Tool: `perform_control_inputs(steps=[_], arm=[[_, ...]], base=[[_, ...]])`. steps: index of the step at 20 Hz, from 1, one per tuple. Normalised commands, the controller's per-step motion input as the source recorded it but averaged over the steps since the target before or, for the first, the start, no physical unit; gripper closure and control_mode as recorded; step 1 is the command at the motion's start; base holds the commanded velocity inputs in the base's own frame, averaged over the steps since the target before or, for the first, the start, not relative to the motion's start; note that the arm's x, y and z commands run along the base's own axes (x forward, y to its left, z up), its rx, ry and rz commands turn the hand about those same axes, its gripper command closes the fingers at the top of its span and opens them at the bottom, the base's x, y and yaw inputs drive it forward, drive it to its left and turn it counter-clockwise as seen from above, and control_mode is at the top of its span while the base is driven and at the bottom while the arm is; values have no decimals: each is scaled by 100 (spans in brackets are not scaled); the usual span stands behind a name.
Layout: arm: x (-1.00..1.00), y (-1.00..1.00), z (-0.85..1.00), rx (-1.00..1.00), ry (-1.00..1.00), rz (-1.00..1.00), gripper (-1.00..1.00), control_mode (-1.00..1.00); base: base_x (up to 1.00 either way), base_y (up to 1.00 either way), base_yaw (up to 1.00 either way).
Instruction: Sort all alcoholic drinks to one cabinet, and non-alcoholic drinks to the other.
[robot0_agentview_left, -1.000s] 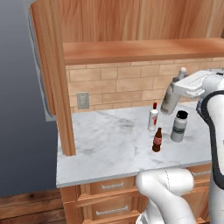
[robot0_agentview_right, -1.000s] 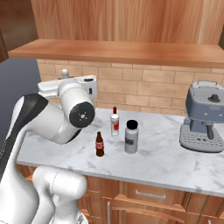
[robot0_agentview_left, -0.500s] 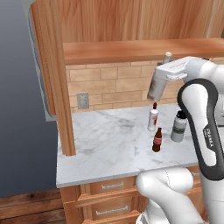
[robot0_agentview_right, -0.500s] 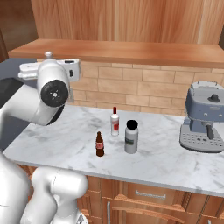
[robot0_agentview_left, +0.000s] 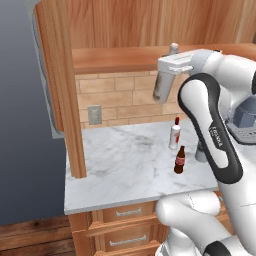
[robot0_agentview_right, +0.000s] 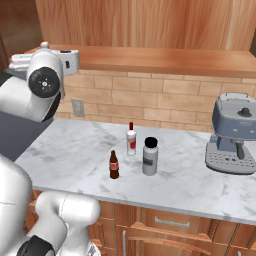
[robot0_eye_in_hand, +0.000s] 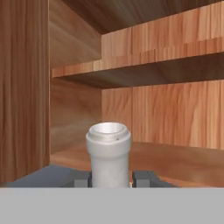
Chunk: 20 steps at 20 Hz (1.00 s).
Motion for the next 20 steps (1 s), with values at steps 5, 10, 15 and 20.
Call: perform_control_inputs(steps=[5, 10, 15, 20], arm=[[40, 23, 44, 0, 0, -3, 100, -100], [32, 15, 51, 0, 0, -3, 100, -100], [38, 5, 31, 0, 0, -3, 100, -100], [39, 0, 10, 0, 0, -4, 100, -100]], base=[[0, 0, 0], [0, 0, 0], [0, 0, 0], [0, 0, 0]])
